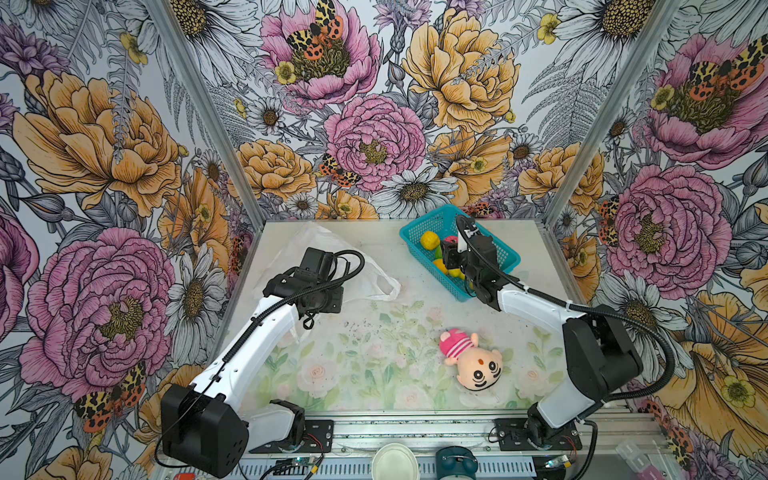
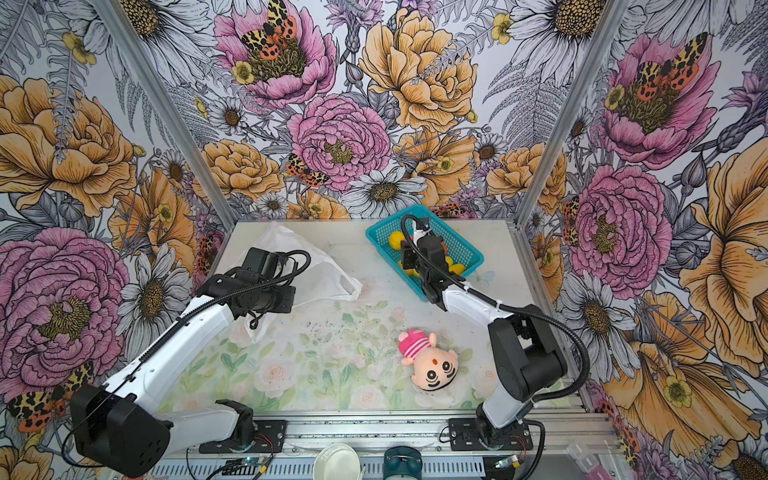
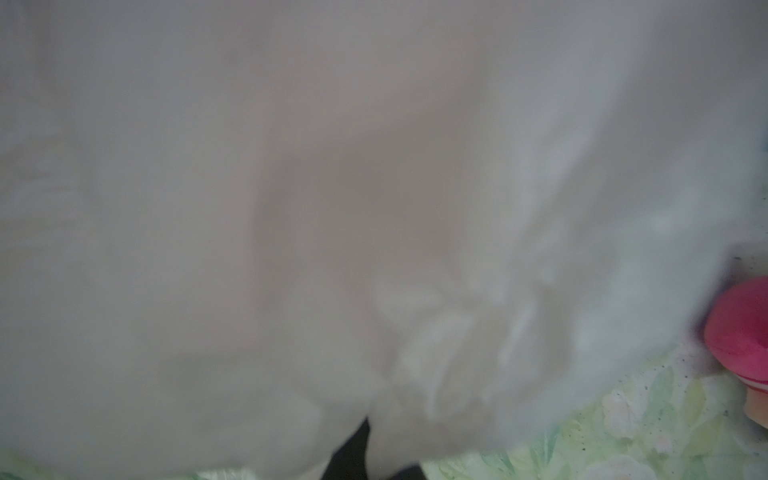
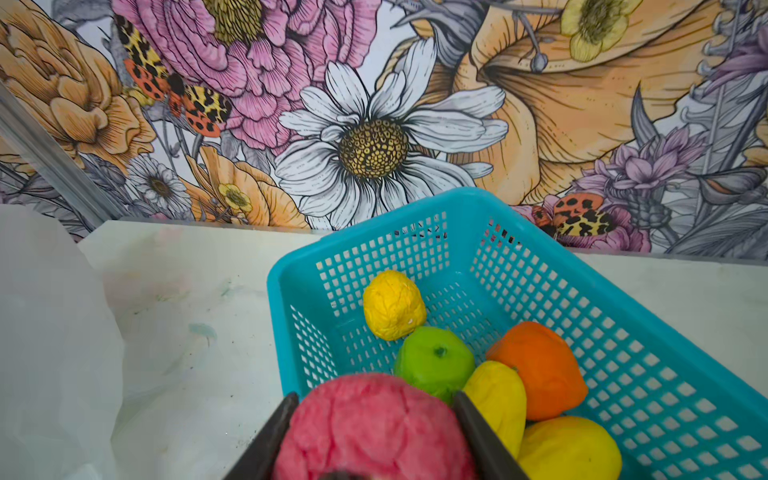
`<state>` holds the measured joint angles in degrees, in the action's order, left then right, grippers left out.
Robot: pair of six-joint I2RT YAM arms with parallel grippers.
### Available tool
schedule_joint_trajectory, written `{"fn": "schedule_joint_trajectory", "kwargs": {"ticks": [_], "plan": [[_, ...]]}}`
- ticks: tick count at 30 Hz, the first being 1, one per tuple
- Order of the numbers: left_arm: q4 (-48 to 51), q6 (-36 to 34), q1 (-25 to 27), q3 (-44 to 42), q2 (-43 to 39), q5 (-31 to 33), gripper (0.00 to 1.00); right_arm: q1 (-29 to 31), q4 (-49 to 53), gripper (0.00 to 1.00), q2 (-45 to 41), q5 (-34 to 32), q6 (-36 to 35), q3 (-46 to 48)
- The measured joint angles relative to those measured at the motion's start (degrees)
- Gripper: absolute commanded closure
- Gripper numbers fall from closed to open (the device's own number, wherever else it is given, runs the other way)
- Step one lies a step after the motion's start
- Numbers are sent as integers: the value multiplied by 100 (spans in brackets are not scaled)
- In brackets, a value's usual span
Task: Untie the knot of the plastic bag and take out the fruit
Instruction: 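Lower the pink fruit into the teal basket and open the right gripper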
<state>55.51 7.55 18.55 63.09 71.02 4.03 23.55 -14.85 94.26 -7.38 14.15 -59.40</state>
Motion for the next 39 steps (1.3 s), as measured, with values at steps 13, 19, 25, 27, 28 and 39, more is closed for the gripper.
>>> {"fn": "schedule_joint_trajectory", "kwargs": {"ticks": [13, 19, 25, 27, 28, 39], "plan": [[9, 0, -4, 0, 87, 0, 100, -267, 1462, 73, 2516, 262, -4, -2686], [15, 0, -4, 0, 87, 0, 100, -396, 1838, 64, 3226, 136, 0, -3648], [153, 214, -4, 330, 345, -46, 100, -750, 2076, 20, 3491, 103, 138, -4148], [195, 378, 31, 780, 664, -70, 100, -885, 2168, 15, 3491, 149, 199, -4172], [210, 450, 52, 1005, 811, -70, 100, -929, 2188, 14, 3491, 166, 197, -4183], [103, 1078, 232, 4503, 3442, 4, 100, -1193, 2498, 1, 1840, 243, 424, -2785]]}}
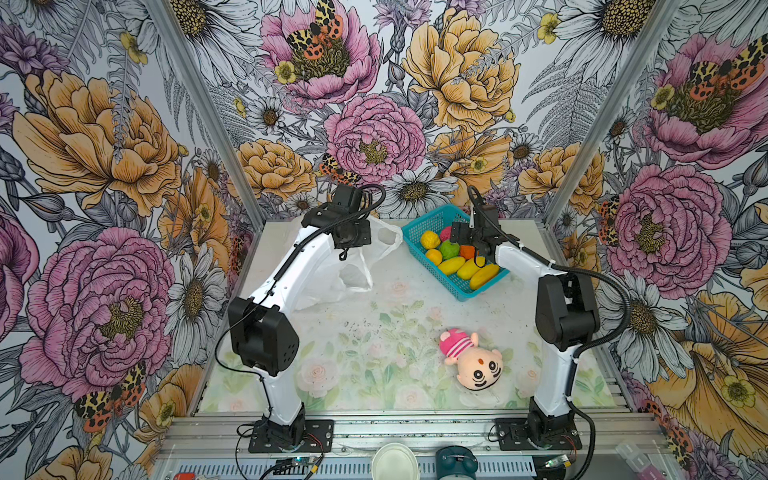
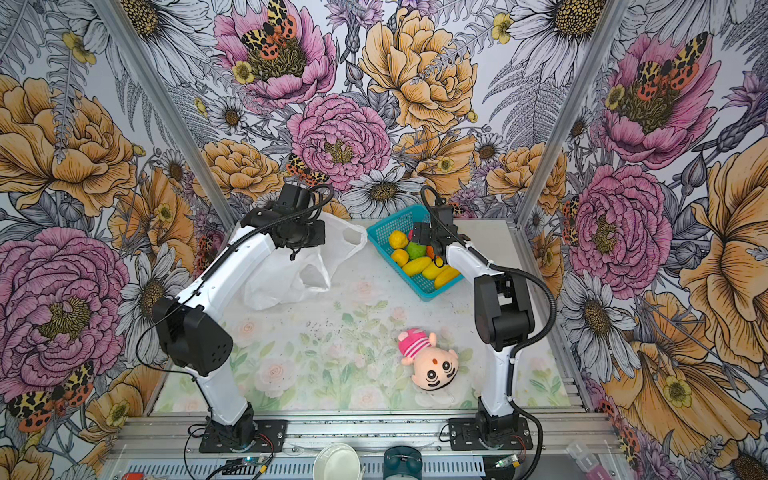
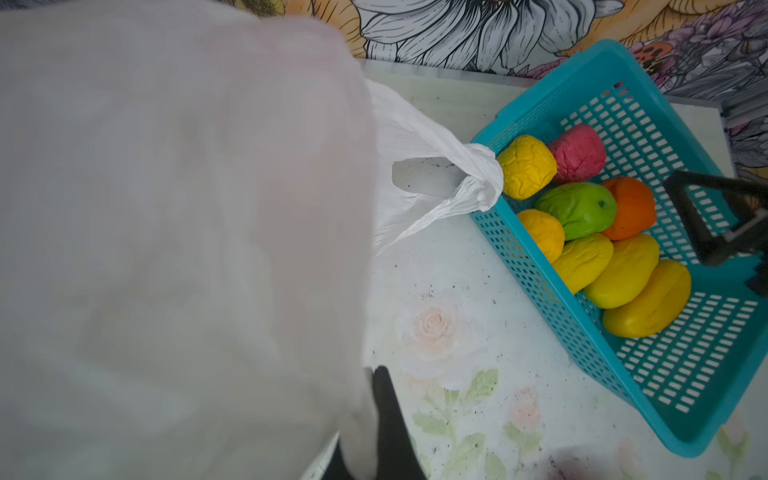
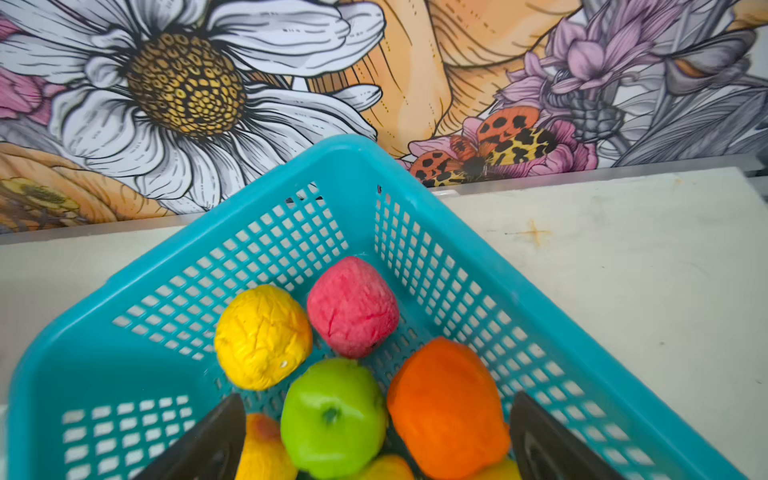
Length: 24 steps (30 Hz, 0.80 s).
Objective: Untie the knot of the plastic bag and take out the fruit
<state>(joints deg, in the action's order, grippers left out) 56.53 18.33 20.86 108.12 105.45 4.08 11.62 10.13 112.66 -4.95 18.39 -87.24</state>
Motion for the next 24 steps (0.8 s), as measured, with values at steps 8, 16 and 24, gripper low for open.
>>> {"fn": "schedule_joint_trajectory", "kwargs": {"ticks": [8, 16, 24], "plan": [[0, -76, 160, 979, 1064, 243, 1, -737, -151, 0, -2651, -221, 778, 1858], [-55, -131, 927, 286, -190, 1202, 1, -1464, -61, 3, -3589, -28, 1027, 3167], [-1403, -31, 881, -2577, -2656, 1923, 1, -1705, -57, 3, -4913, -232, 721, 4424]]}}
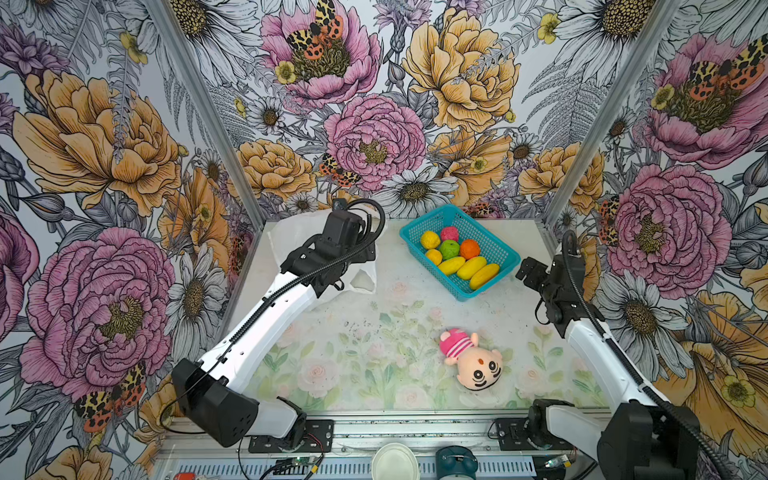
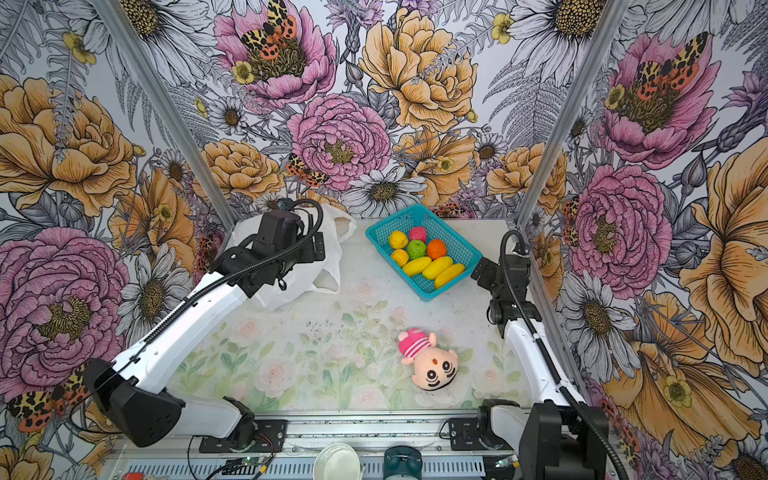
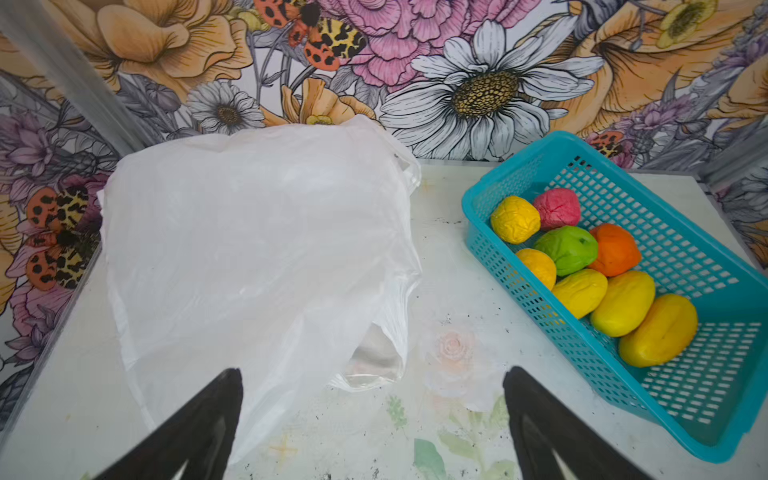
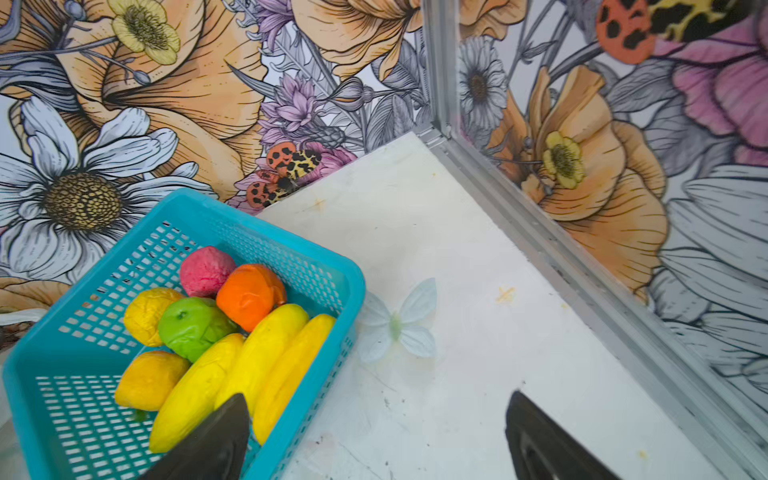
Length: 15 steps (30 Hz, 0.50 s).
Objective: Untie the knot of the plastic bag and take out the fruit
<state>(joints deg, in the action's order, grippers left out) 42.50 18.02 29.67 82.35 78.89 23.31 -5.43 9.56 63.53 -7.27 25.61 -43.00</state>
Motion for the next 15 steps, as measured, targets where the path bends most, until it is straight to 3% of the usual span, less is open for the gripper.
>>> {"fn": "schedule_joint_trajectory", "kwargs": {"ticks": [8, 11, 15], "plan": [[-2299, 160, -999, -4052, -2494, 415, 1, -114, -79, 5, -1447, -667, -258, 1565], [-3427, -101, -1453, -5471, -3335, 750, 1, -114, -743, 5, -1755, -761, -352, 2177], [-4415, -267, -2000, -6870, -3862, 1340, 1, -114, -1851, 5, -1585, -743, -389, 3165]]}}
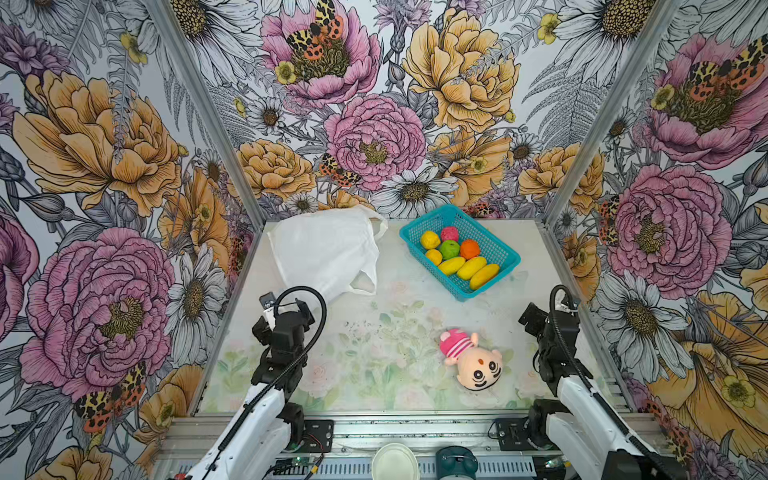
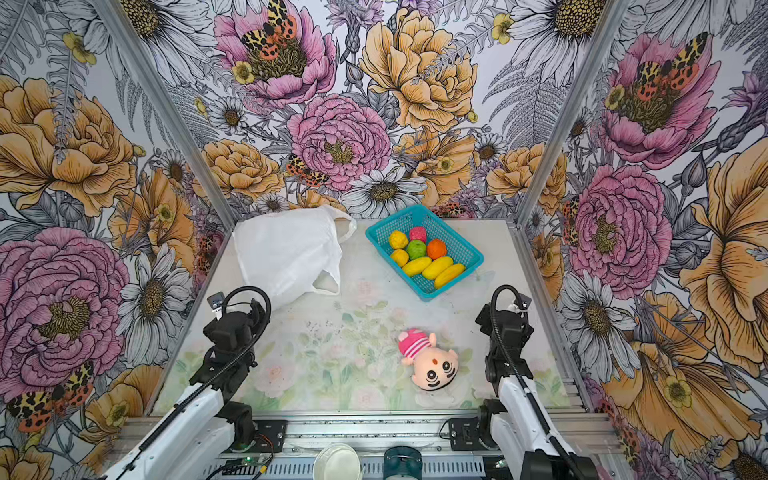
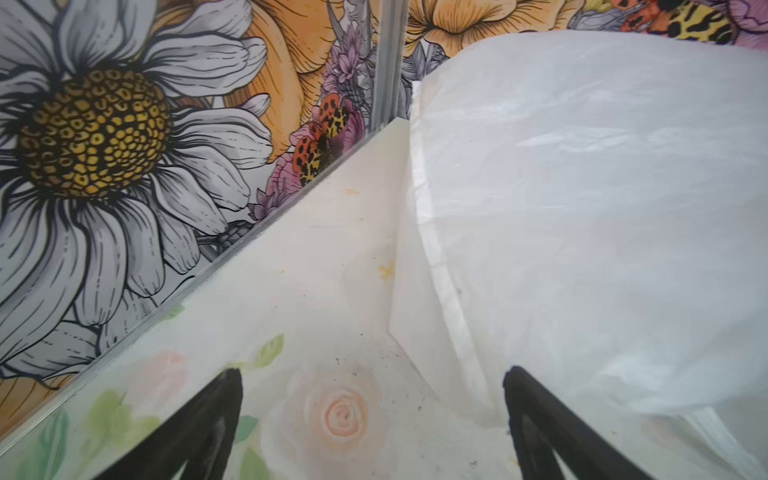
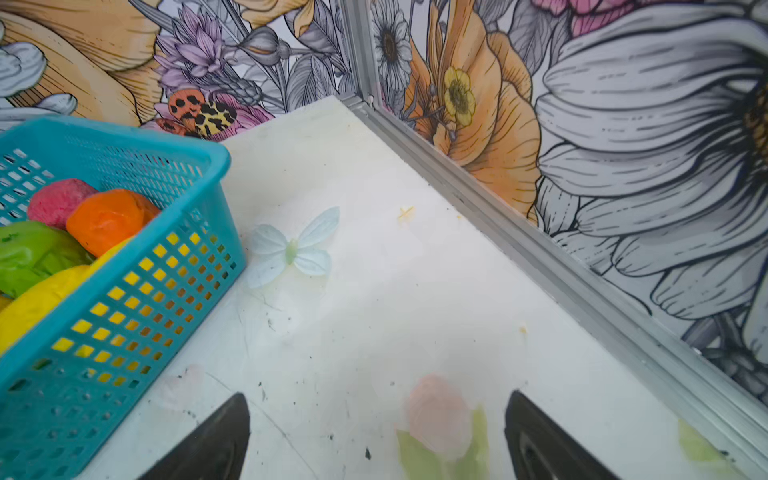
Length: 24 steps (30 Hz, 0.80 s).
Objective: Untie the knot of the plastic bag and take out the fruit
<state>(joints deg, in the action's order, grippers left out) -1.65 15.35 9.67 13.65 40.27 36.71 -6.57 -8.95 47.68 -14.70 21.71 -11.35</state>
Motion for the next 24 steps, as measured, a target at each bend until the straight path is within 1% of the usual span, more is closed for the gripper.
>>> {"fn": "schedule_joint_trajectory", "kwargs": {"ticks": [3, 5, 7, 9, 11, 14, 17, 19, 21, 23, 24], "plan": [[-839, -122, -313, -660, -238, 11, 1, -2, -531, 4, 251, 142, -107, 293], [-1335, -232, -452, -874, -199, -83, 1, 0, -1056, 4, 378, 243, -212, 339], [-1816, -339, -533, -938, 33, -188, 1, 0, -1735, 4, 658, 299, -313, 350], [-2363, -435, -597, -920, 496, -334, 1, 0, -2420, 6, 1119, 389, -385, 345], [-2673, -549, -621, -796, 1049, -544, 1, 0, -2903, 7, 1591, 520, -463, 334], [-2903, -804, -612, -328, 1998, -927, 1, 0, -3558, 8, 2225, 691, -557, 315], [-3128, -1064, -573, 273, 2839, -1172, 1, 0, -3904, 8, 2494, 691, -667, 232], [-3322, -1178, -597, 509, 3180, -1320, 1, 0, -4494, 5, 2850, 678, -748, 201], [-3517, -1182, -758, 614, 3412, -1602, 1, 0, -5313, 5, 3580, 704, -820, 186], [-3628, -1084, -1056, 673, 3595, -1888, 1, -2, -5674, 4, 4146, 793, -879, 179], [-3628, -1058, -1172, 713, 3670, -1996, 1, -2, -5678, 4, 4227, 817, -896, 181]]}}
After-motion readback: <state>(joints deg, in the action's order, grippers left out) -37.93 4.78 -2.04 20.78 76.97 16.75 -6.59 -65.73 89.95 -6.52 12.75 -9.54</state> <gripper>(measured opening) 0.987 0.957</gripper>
